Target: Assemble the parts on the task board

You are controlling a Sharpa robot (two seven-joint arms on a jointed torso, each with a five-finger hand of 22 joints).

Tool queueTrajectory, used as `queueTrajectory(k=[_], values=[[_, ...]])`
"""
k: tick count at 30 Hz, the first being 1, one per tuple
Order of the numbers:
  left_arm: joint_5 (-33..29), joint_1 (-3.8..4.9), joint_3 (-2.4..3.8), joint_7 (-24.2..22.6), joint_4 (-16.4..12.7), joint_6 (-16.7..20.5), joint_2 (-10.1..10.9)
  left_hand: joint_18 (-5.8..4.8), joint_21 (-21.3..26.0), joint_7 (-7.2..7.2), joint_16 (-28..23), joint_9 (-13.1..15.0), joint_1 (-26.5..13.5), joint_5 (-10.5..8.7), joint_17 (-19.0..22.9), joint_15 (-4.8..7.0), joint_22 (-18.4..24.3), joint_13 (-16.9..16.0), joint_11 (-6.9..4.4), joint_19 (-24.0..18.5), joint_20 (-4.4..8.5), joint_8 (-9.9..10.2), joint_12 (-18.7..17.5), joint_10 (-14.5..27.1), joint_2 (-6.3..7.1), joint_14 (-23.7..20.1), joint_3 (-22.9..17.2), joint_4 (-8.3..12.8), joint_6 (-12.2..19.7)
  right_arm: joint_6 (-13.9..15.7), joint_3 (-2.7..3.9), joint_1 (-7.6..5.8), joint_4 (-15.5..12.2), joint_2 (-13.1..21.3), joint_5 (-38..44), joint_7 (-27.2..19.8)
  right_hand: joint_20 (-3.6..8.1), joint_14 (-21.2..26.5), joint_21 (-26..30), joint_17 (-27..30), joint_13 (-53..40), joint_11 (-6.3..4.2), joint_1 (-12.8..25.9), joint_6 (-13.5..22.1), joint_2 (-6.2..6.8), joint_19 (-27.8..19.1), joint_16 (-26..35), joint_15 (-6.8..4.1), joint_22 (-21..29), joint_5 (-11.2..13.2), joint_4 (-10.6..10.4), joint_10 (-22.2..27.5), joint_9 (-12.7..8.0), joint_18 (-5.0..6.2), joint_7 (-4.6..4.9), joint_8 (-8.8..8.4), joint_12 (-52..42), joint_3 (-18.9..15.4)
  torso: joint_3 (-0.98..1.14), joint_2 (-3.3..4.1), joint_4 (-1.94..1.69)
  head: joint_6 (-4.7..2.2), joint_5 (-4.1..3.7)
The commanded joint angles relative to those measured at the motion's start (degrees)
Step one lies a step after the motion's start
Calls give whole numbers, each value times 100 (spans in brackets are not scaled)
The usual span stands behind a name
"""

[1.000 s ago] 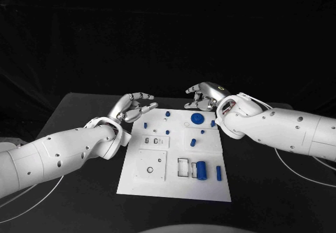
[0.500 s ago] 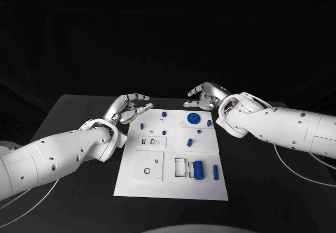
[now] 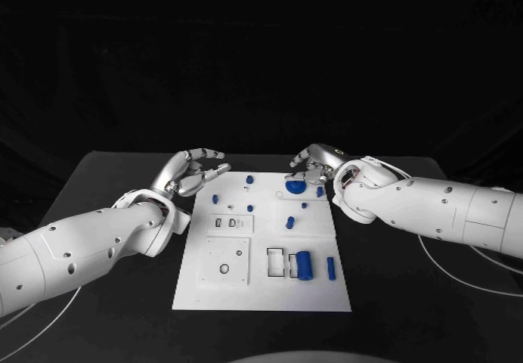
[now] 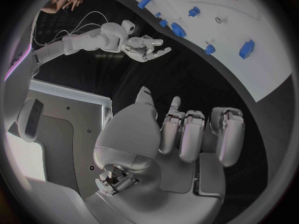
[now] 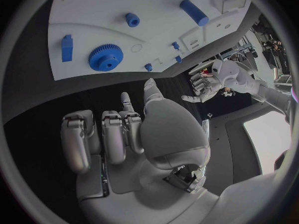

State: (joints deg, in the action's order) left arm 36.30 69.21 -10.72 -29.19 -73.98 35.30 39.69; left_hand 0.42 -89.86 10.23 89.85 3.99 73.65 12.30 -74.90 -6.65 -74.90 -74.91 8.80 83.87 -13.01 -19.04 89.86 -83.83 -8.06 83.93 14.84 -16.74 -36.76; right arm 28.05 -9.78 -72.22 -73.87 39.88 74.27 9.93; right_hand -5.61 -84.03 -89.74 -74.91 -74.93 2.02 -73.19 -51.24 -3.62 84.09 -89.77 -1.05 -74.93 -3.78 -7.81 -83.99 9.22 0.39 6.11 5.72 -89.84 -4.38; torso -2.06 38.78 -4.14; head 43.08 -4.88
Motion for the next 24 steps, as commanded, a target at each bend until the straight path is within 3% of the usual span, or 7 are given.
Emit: queueTrajectory(k=[1, 4, 8, 13, 24], values=[[28, 3, 3, -86, -23, -51, -1, -19, 6, 171, 15, -1, 45, 35, -1510, 47, -1437, -1509, -39, 488, 11, 28, 14, -617, -7, 607, 22, 10, -25, -251, 0, 51, 51, -41, 621, 307, 60, -597, -26, -1509, -1507, 2, -99, -24, -13, 591, -23, -50, -1507, -40, 71, -601, 12, -39, -40, -36, -16, 71, 0, 0, -9, 5, -8], [28, 3, 3, -83, -25, -51, 5, -19, 6, 171, 15, -1, 45, 35, -1510, 47, -1437, -1509, -39, 488, 11, 28, 14, -617, -7, 607, 22, 10, -25, -258, 0, 86, 108, -86, 755, 428, 73, -597, -26, -1509, -1507, -8, -141, -34, -23, 591, -23, -64, -1507, -5, 119, -601, 13, -39, -45, -51, -16, 114, -1, -7, 2, 17, 6], [28, 3, 3, -82, -27, -48, 9, -17, 8, 171, 15, -2, 50, 38, -1510, 47, -1432, -1509, -40, 480, 12, 32, 14, -617, -11, 607, 22, 11, -26, -251, 1, 114, 161, -120, 859, 526, 79, -597, -26, -1509, -1507, -12, -151, -35, -1, 591, -23, -70, -1507, 21, 143, -601, 13, -39, -44, -61, -16, 121, -5, -3, -13, 29, -3], [28, 3, 3, -77, -24, -50, 18, -16, 9, 171, 15, -2, 53, 40, -1510, 48, -1429, -1509, -40, 475, 13, 35, 14, -617, -12, 607, 22, 11, -26, -274, 1, 128, 215, -162, 911, 585, 89, -597, -26, -1509, -1507, -18, -183, -12, 48, 591, -23, -78, -1507, 40, 200, -601, 6, -39, -45, -95, -16, 138, -7, -10, 1, 50, 13], [29, 3, 3, -83, -24, -54, 22, -16, 9, 171, 15, -3, 59, 42, -1510, 49, -1429, -1509, -40, 475, 14, 40, 14, -617, -15, 607, 23, 11, -24, -426, 1, 138, 303, -234, 1066, 768, 138, -597, -26, -1509, -1507, -87, -300, 115, 61, 591, -23, -133, -1507, 26, 344, -601, -43, -39, -95, -194, -16, 255, -5, -14, -10, 53, 33]])
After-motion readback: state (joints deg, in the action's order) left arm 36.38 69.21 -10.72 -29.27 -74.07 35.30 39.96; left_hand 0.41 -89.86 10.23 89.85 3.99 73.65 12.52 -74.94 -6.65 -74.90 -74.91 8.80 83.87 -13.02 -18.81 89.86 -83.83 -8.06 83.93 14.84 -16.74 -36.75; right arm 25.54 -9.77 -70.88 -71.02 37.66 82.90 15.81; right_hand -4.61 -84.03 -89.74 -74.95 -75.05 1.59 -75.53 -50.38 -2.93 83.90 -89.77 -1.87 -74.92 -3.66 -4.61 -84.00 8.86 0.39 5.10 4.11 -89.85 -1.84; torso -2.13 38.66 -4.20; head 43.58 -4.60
